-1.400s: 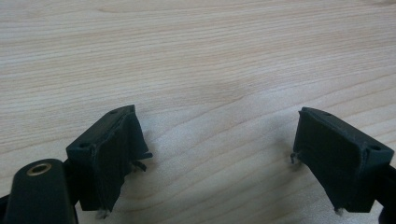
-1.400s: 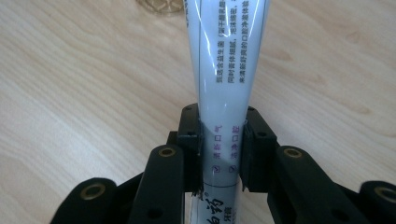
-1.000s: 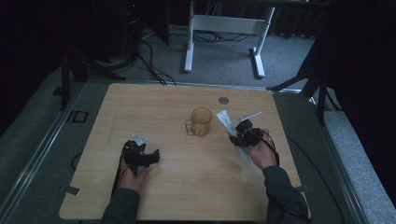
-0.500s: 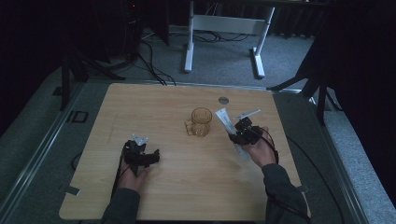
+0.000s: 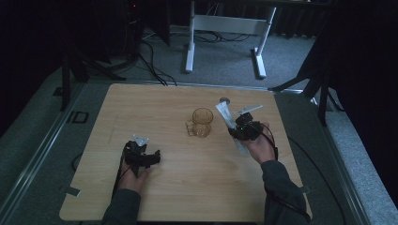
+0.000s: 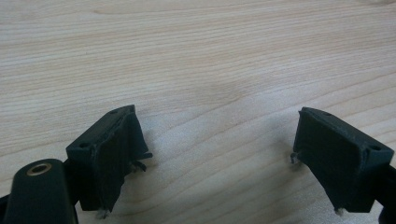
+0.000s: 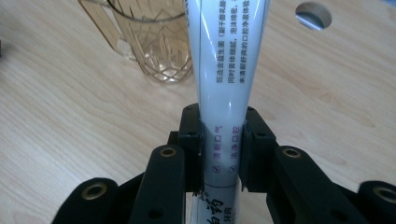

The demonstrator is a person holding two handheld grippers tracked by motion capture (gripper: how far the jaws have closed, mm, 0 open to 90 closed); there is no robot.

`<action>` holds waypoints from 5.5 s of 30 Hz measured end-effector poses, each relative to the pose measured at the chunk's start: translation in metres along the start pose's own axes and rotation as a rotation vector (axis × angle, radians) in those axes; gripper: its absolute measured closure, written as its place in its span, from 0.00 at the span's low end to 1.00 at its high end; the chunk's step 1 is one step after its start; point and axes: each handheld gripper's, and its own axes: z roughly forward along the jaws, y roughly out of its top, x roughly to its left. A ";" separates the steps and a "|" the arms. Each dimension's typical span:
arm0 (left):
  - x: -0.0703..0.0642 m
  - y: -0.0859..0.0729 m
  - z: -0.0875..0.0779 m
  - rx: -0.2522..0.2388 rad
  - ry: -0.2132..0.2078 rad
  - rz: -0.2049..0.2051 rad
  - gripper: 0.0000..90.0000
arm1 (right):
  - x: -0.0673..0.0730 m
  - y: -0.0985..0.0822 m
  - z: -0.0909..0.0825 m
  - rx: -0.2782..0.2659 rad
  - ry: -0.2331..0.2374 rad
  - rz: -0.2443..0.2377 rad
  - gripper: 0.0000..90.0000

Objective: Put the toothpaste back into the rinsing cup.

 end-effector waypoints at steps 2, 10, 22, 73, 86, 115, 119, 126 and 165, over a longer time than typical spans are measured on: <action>0.000 0.000 0.000 0.000 0.000 -0.001 0.16 | 0.000 0.002 -0.001 -0.011 -0.001 0.000 0.83; 0.000 0.000 0.000 -0.001 -0.001 -0.001 0.16 | 0.002 0.009 -0.004 -0.050 0.000 0.008 0.83; 0.000 0.000 0.000 0.000 0.000 -0.001 0.16 | 0.008 0.026 -0.010 -0.117 0.012 0.004 0.83; 0.000 0.000 0.000 0.001 -0.001 0.000 0.16 | 0.013 0.064 -0.013 -0.313 0.085 -0.003 0.83; 0.000 0.000 0.000 0.001 -0.001 -0.001 0.16 | 0.015 0.071 -0.007 -0.341 0.095 -0.008 0.83; 0.000 0.000 0.000 0.001 0.000 -0.001 0.16 | 0.017 0.084 0.002 -0.390 0.099 0.027 0.83; 0.000 0.000 0.000 0.000 -0.001 -0.001 0.16 | 0.019 0.087 0.005 -0.389 0.096 0.023 0.83; 0.000 0.000 0.000 0.000 0.000 -0.001 0.16 | 0.023 0.091 0.010 -0.397 0.100 0.029 0.82; 0.000 0.000 0.000 0.000 -0.001 -0.001 0.16 | 0.027 0.104 0.030 -0.420 0.090 0.062 0.82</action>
